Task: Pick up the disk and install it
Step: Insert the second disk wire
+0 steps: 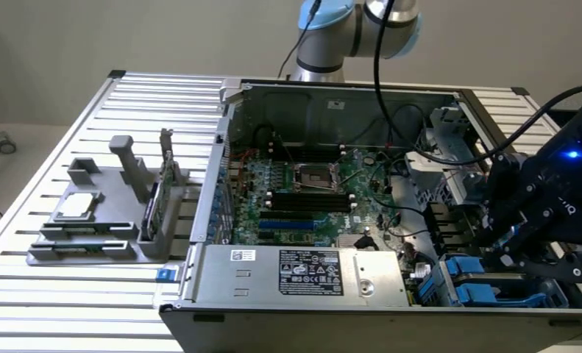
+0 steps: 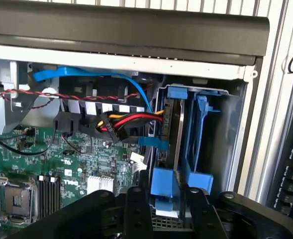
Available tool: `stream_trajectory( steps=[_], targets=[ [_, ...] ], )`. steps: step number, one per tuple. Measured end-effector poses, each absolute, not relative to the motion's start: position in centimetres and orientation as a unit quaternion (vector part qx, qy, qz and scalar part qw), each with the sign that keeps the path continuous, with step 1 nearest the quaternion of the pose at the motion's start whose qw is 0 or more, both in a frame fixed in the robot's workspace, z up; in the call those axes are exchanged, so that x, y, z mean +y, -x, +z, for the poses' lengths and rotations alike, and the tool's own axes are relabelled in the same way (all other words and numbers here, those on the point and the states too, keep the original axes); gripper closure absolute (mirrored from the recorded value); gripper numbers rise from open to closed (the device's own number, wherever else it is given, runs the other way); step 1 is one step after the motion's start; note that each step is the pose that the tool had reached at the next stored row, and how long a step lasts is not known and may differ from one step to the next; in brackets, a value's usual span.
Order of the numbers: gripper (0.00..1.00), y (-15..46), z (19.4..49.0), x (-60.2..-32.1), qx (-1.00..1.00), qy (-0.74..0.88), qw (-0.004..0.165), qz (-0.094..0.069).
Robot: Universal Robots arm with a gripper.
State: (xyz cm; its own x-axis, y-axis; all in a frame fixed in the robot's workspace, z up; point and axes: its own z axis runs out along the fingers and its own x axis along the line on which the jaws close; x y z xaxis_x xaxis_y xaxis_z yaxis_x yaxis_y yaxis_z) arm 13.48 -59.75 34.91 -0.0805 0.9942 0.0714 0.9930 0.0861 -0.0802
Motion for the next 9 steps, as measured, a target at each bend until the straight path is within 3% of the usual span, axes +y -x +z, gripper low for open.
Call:
stream_trajectory(
  steps=[5,9],
  targets=[
    [0.89,-12.38,35.25,-59.75,-0.736,0.675,0.053,0.006],
    [0.89,-12.28,35.48,-59.74,-0.736,0.675,0.054,0.005]
  ],
)
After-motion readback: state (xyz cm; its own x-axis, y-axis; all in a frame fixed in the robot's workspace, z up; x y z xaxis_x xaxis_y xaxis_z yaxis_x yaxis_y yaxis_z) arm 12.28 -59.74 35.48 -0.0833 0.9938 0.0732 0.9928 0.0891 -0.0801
